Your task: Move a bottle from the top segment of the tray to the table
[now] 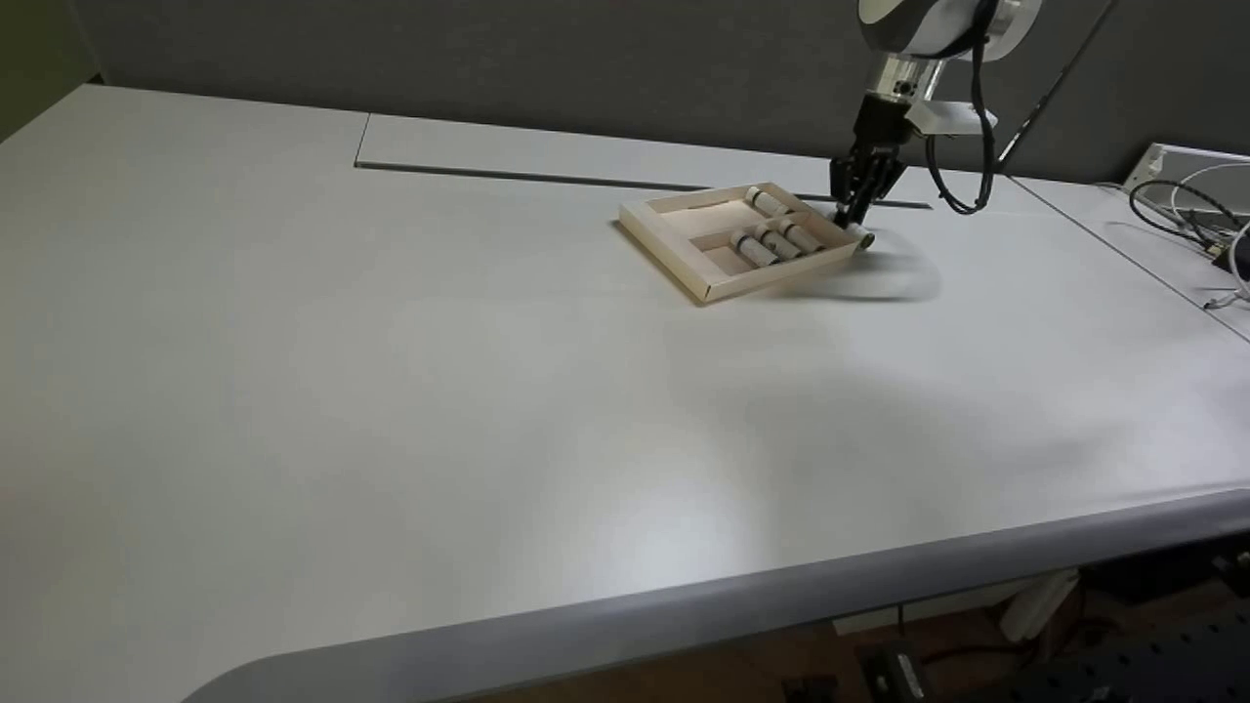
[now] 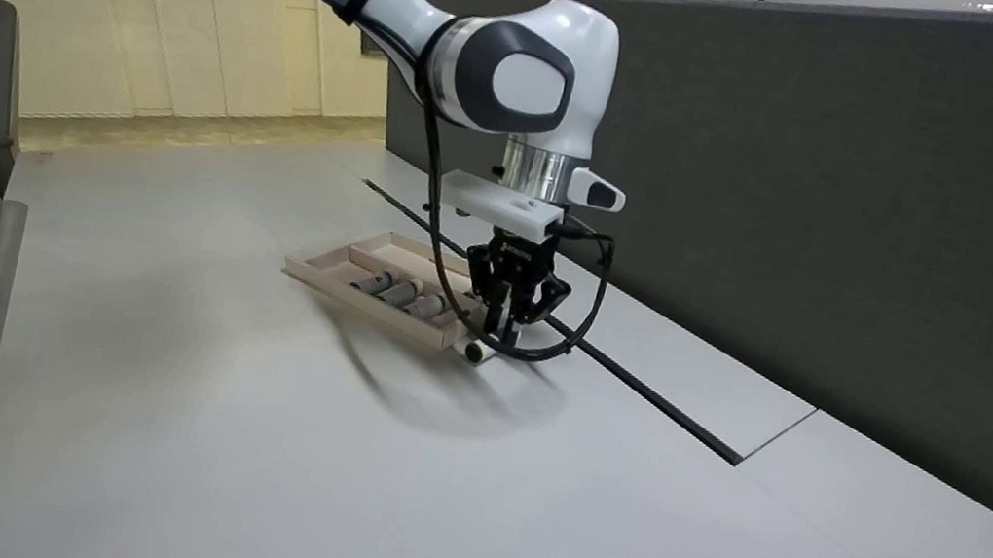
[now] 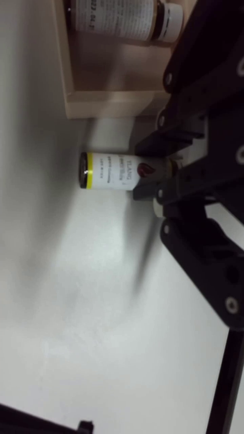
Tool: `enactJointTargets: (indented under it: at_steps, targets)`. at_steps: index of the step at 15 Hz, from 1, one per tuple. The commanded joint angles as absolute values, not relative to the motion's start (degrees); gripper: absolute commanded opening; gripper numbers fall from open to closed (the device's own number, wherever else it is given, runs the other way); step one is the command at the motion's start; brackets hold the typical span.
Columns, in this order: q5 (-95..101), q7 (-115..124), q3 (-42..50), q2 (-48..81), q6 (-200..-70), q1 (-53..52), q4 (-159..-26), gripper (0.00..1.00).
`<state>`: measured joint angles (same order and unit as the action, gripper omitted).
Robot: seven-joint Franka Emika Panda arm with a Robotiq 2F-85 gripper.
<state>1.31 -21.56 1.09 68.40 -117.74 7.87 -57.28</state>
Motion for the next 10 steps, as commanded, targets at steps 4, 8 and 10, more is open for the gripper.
enactJointTargets:
  at_steps: [4,8,10]
  targets:
    - [1.33,-18.68,2.27,64.64,-119.2,6.98,-60.37,0.57]
    - [0.52,-19.01,1.96,58.78,-119.33,7.63,-62.68,0.85]
    - [0.19,-19.41,1.81,54.84,-118.52,7.93,-64.52,0.98]
